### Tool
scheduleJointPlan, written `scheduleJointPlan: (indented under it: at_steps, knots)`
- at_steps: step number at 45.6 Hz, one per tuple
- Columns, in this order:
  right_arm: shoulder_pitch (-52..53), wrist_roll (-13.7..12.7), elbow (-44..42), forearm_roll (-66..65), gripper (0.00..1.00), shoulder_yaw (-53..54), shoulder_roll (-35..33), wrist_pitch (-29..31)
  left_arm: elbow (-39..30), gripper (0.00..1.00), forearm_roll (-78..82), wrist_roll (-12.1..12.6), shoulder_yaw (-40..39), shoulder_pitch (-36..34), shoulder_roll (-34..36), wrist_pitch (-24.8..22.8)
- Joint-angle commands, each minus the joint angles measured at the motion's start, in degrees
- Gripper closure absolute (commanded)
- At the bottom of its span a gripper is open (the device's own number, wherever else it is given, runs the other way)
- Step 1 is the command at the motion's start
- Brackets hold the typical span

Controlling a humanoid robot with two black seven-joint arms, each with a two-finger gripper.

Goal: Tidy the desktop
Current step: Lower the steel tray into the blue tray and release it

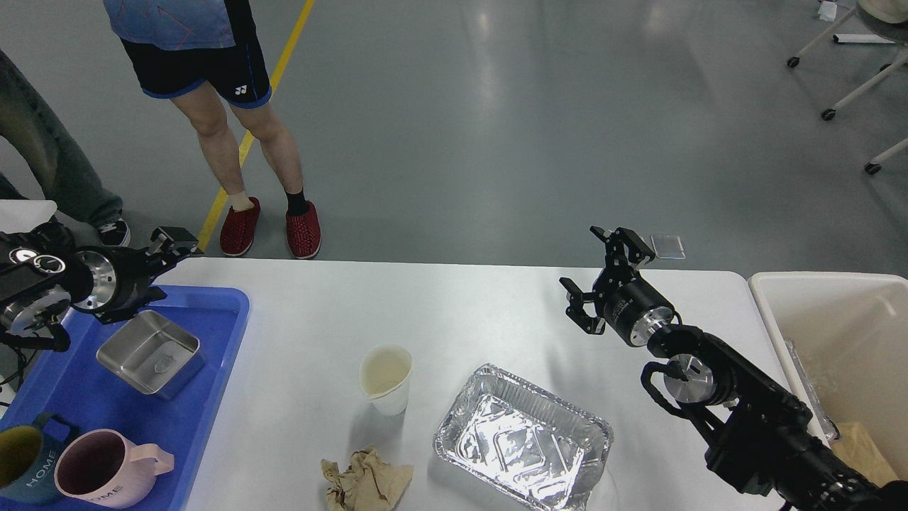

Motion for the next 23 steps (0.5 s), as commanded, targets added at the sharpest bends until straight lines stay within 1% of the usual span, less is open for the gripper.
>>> scheduleJointPlan:
  at_steps: [1, 5, 15, 23]
  knots:
    - [-0.19, 0.00, 0.00, -0.04, 0.00, 0.00, -0.01, 0.00, -10.28, 0.14, -0.09, 0.51, 0.13, -0.24, 3.55, 3.06]
    - [-0.19, 0.00, 0.00, 0.05, 0.00, 0.00, -0.01, 0.00, -13.72, 0.14, -0.09, 0.42, -0.05, -0.86, 4.79, 3.15]
    - [-0.10, 0.00, 0.00, -0.04, 0.00, 0.00, -0.01, 0.00, -18.90, 0.14, -0.18, 0.34, -2.33, -1.12, 6.63, 4.38]
    - [-0.19, 0.00, 0.09, 0.05, 0.00, 0.00, -0.01, 0.00, -24.26, 0.14, -0.09, 0.34, -2.33, -1.21, 10.50, 4.30]
